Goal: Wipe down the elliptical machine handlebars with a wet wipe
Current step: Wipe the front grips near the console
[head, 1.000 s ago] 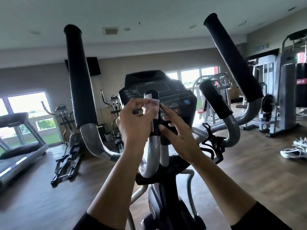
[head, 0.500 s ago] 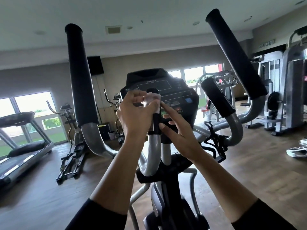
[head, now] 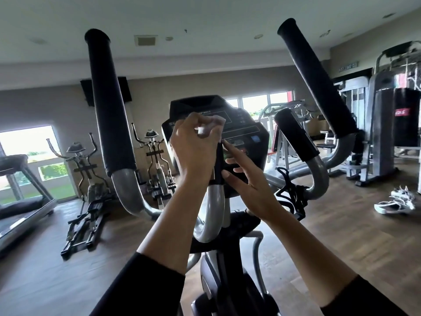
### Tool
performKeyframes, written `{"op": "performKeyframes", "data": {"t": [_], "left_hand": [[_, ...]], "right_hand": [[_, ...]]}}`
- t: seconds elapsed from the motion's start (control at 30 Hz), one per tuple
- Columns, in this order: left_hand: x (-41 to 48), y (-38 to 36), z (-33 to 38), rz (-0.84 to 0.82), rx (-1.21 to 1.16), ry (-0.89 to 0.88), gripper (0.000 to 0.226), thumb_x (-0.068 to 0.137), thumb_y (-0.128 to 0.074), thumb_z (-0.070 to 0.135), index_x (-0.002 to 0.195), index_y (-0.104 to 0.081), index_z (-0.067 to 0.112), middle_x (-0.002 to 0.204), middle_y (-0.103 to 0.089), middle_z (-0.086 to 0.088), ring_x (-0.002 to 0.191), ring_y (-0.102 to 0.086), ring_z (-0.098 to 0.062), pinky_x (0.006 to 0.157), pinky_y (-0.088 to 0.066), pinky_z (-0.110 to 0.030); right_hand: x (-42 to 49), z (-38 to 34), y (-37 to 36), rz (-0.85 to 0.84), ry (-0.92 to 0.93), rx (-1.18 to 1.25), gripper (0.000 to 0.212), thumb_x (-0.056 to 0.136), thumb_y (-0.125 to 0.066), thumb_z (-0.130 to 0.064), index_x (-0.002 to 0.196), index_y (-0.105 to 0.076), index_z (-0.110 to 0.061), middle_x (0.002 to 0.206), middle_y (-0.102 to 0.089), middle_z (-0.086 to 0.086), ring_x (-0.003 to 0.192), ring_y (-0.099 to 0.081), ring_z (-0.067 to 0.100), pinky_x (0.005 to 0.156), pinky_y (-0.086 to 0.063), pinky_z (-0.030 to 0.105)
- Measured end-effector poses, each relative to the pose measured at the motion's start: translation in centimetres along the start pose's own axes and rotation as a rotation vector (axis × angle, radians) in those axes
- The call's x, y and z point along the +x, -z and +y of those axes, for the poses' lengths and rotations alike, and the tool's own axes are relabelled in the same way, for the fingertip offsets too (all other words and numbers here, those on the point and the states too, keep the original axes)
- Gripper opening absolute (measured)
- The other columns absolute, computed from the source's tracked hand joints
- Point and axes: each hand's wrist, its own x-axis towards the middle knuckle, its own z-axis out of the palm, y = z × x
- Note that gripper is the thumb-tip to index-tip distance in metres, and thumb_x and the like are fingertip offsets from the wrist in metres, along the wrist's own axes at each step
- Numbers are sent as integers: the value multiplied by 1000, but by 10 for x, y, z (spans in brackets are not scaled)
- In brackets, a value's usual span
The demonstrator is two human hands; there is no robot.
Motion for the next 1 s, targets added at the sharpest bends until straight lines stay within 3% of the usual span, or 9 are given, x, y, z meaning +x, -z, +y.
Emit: {"op": "performKeyframes", "data": {"t": [0.03, 0.13, 0.2, 0.33, 0.53, 0.63, 0.77, 0.9, 1.0], "left_hand": [[-8, 3, -2, -7, 15, -1, 15, 75, -76, 29, 79, -67, 40, 94, -67, 11, 87, -57, 7, 73, -51, -14], [-33, 14, -5, -26, -20, 60, 26, 74, -78, 26, 72, -59, 45, 95, -60, 11, 83, -61, 1, 70, -52, -17], [-44, 21, -12, -51, -69, 98, 24, 73, -79, 26, 75, -60, 40, 96, -62, 12, 81, -64, -2, 68, -53, -16], [-48, 29, -27, -121, -240, 200, 19, 71, -81, 24, 81, -68, 33, 94, -70, 1, 78, -71, -11, 68, -60, -39], [-27, 26, -27, -156, -454, 196, 17, 76, -78, 10, 88, -68, 15, 85, -69, 5, 72, -68, -2, 62, -53, -16], [-26, 24, -40, -190, -531, 204, 20, 75, -79, 11, 90, -68, 17, 95, -71, -5, 75, -72, -13, 65, -58, -30], [-24, 21, -51, -204, -550, 196, 21, 71, -82, 26, 89, -72, 30, 97, -71, -11, 76, -73, -24, 67, -60, -46], [-11, 19, -49, -200, -586, 183, 19, 75, -81, 23, 92, -75, 29, 97, -71, 3, 76, -72, -12, 67, -60, -35], [-21, 21, -58, -219, -610, 193, 15, 77, -79, 31, 92, -74, 31, 95, -70, 7, 78, -71, -10, 67, -57, -26]], "right_hand": [[-2, 1, 0, -3, -7, -3, 60, 90, -54, -34, 147, -35, -29, 142, -48, -12, 125, -47, 8, 103, -40, 28], [-8, 2, 1, -6, -23, 7, 62, 88, -53, -42, 146, -36, -31, 141, -47, -15, 125, -46, 6, 102, -40, 23], [-10, 1, 2, 4, -33, 15, 58, 89, -54, -36, 144, -37, -33, 139, -49, -16, 124, -47, 7, 102, -40, 23], [-10, -8, -1, 37, -49, 22, 54, 91, -49, -27, 144, -39, -30, 136, -52, -10, 122, -48, 7, 102, -41, 28], [-4, -23, -5, 80, -41, -52, 52, 92, -47, -28, 143, -39, -28, 137, -52, -9, 127, -45, 7, 108, -39, 40], [-1, -29, -9, 103, -43, -97, 51, 92, -47, -30, 142, -39, -31, 136, -53, -8, 126, -46, 9, 107, -39, 43], [-2, -36, -15, 140, -18, -156, 47, 92, -48, -27, 138, -40, -33, 133, -54, -8, 122, -49, 7, 105, -41, 31], [-2, -41, -21, 165, 1, -231, 46, 92, -49, -21, 135, -42, -34, 133, -52, -17, 120, -48, 0, 99, -38, 16], [-3, -41, -23, 175, -28, -283, 49, 91, -50, -21, 139, -43, -28, 135, -53, -12, 122, -48, 2, 99, -37, 17]]}}
